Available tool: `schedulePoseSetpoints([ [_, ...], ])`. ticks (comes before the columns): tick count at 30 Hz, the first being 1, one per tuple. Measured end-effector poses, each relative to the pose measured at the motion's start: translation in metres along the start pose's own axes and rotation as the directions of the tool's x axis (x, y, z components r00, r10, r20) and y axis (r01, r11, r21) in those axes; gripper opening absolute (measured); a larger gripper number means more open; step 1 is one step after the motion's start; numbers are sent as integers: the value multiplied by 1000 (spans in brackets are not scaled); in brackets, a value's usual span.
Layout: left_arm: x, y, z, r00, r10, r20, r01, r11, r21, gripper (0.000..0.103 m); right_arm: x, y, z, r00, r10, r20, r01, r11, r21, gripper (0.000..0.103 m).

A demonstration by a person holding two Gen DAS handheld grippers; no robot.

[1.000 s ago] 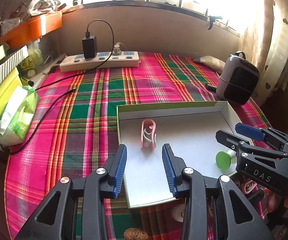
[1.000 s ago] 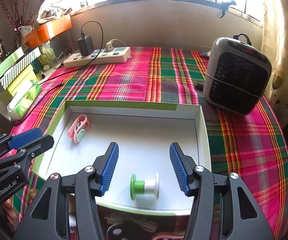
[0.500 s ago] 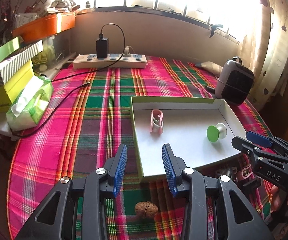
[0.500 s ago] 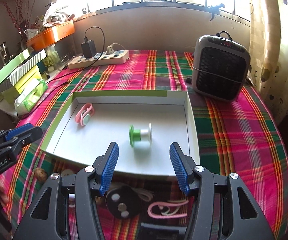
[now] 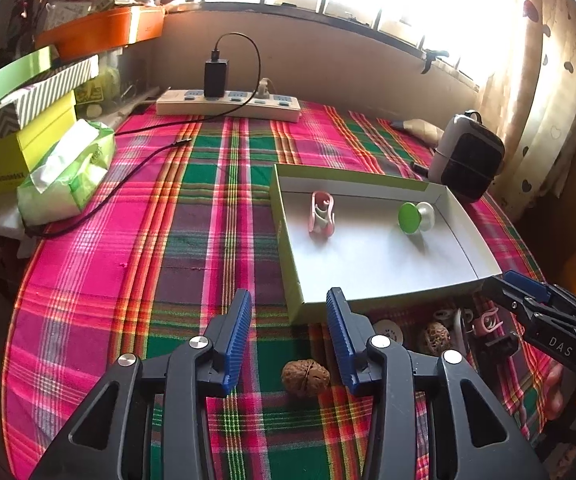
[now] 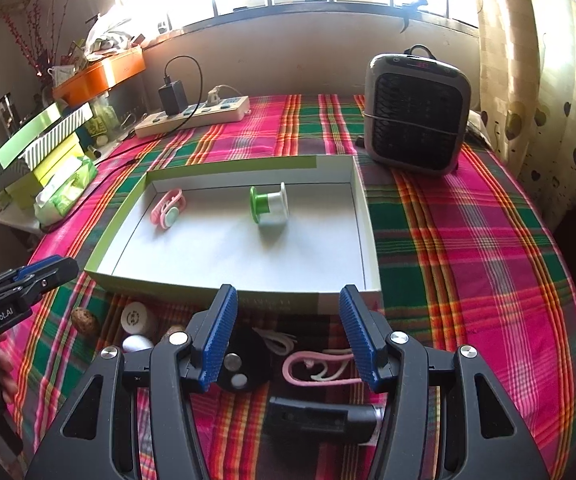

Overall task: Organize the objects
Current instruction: 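Withdraw both open tools from the box back toward the remaining objects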

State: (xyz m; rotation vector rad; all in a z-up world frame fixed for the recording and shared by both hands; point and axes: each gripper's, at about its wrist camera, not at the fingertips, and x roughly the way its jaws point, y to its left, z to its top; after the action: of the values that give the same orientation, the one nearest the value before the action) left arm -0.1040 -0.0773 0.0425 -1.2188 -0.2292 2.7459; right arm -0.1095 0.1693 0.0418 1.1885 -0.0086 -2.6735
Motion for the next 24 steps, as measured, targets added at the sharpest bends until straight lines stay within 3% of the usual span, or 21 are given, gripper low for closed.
schedulePoseSetpoints([
  [8, -4, 14, -11, 1000, 3, -8, -3, 999, -34, 37, -10, -14, -12, 1000, -15, 11, 15, 1000, 25, 54],
  [19, -4, 12, -28, 998, -46, -37, 46, 999, -17, 37, -25, -38, -32, 999, -34, 16, 33, 998, 56, 54],
  [24, -3, 11, -34, 997, -63, -52, 62, 998, -12, 37, -24, -45, -43, 1000, -3, -7, 3, 999, 53, 55],
])
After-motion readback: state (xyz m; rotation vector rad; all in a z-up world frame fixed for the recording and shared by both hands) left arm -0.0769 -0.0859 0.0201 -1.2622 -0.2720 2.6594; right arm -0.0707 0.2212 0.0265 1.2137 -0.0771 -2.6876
